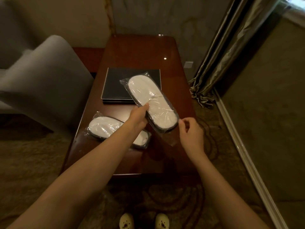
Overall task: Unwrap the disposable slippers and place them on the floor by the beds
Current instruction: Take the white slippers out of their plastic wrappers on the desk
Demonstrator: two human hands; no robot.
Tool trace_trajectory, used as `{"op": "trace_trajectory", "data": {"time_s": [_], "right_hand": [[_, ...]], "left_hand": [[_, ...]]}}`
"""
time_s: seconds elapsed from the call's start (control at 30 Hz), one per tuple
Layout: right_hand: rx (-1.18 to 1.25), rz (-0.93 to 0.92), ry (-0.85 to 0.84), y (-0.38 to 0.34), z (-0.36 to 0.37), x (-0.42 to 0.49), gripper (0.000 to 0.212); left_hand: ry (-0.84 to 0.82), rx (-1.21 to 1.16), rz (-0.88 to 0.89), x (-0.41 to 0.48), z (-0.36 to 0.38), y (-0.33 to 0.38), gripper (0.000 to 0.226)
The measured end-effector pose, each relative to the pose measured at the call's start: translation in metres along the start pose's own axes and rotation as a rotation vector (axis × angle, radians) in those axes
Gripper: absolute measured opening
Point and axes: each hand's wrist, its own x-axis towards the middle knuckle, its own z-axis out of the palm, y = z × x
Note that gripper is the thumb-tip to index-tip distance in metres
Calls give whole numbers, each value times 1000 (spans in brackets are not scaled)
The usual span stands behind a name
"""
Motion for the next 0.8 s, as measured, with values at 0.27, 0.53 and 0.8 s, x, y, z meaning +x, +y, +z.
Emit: {"op": "trace_trajectory", "data": {"time_s": [0.27, 0.53, 0.8], "right_hand": [[449, 328, -235, -33, 22, 10, 34], [501, 349, -379, -34, 22, 6, 37], [245, 171, -596, -72, 29, 27, 22]], "left_hand": [[3, -75, 89, -11, -20, 17, 37], [115, -151, 190, 2, -64, 69, 37], [62, -99, 210, 8, -67, 69, 39]]}}
